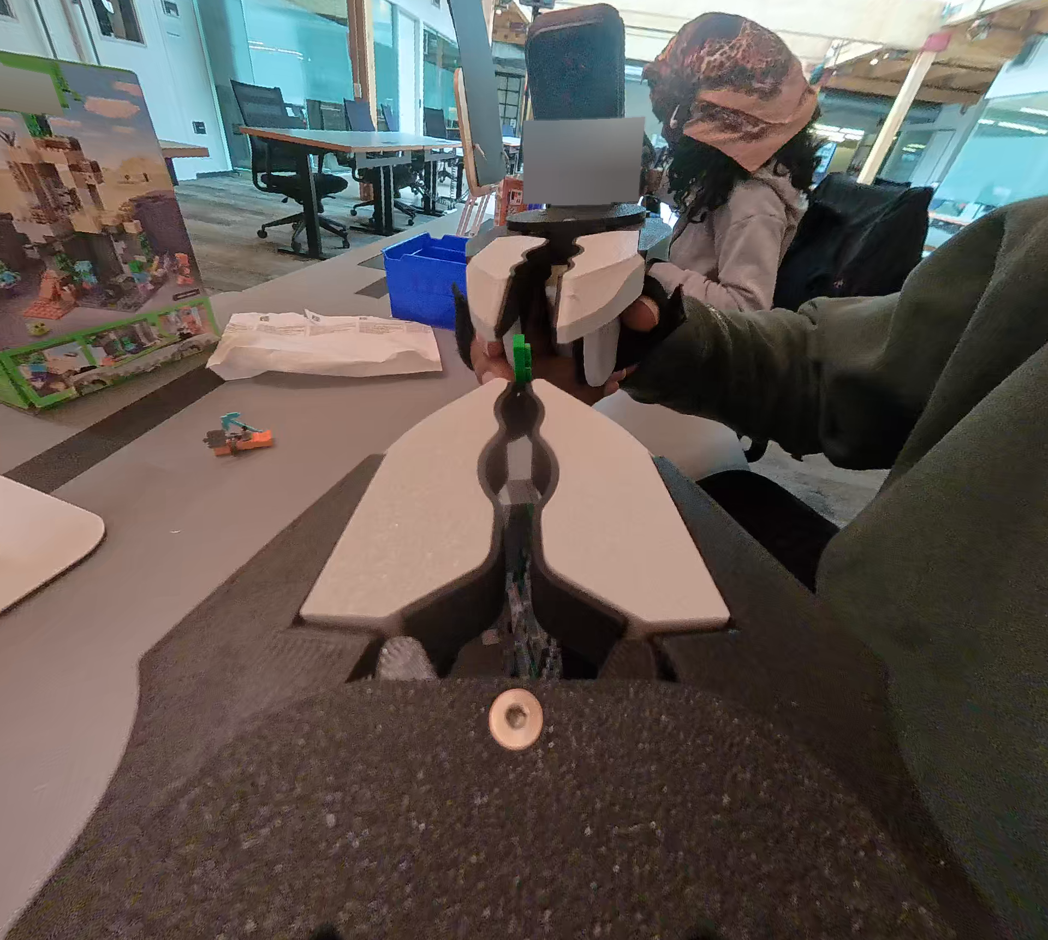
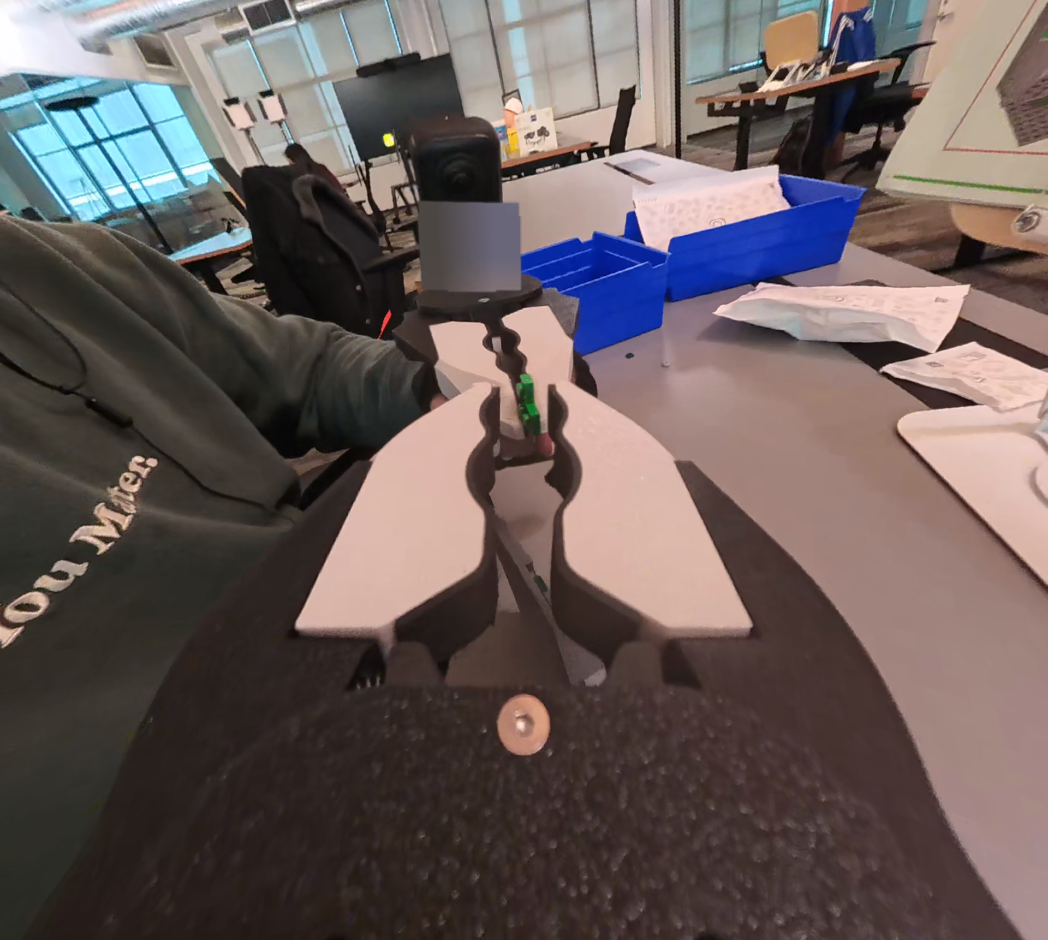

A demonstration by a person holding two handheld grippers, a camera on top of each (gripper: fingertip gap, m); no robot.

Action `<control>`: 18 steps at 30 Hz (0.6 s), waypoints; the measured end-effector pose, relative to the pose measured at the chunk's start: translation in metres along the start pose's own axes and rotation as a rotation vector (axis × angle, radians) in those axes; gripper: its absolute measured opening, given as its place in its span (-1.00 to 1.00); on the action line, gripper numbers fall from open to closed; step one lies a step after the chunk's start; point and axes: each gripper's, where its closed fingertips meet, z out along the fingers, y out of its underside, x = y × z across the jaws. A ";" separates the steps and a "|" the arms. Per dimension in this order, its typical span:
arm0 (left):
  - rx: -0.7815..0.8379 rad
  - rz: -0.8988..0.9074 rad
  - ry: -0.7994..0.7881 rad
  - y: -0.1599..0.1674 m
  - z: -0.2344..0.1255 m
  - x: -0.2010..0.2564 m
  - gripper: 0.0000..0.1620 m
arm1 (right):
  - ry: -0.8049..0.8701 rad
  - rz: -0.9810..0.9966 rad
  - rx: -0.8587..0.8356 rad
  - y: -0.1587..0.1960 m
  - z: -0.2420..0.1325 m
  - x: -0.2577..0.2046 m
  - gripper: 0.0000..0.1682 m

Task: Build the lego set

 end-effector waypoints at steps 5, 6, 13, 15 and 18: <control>0.031 -0.008 -0.004 -0.005 -0.002 -0.002 -0.97 | 0.022 0.019 -0.010 0.003 0.000 0.004 -0.82; 0.040 -0.014 -0.003 -0.006 -0.002 -0.002 -0.97 | 0.022 0.029 -0.007 0.004 -0.001 0.005 -0.82; 0.063 -0.058 0.022 -0.008 -0.003 0.001 -0.97 | -0.008 0.069 0.029 0.002 0.004 0.001 -0.94; 0.060 -0.063 0.023 -0.007 -0.004 0.001 -0.97 | -0.024 0.094 -0.015 0.004 0.004 0.000 -0.95; 0.013 -0.032 0.032 -0.001 -0.005 0.004 -0.96 | -0.060 0.132 -0.149 0.011 0.003 -0.002 -0.95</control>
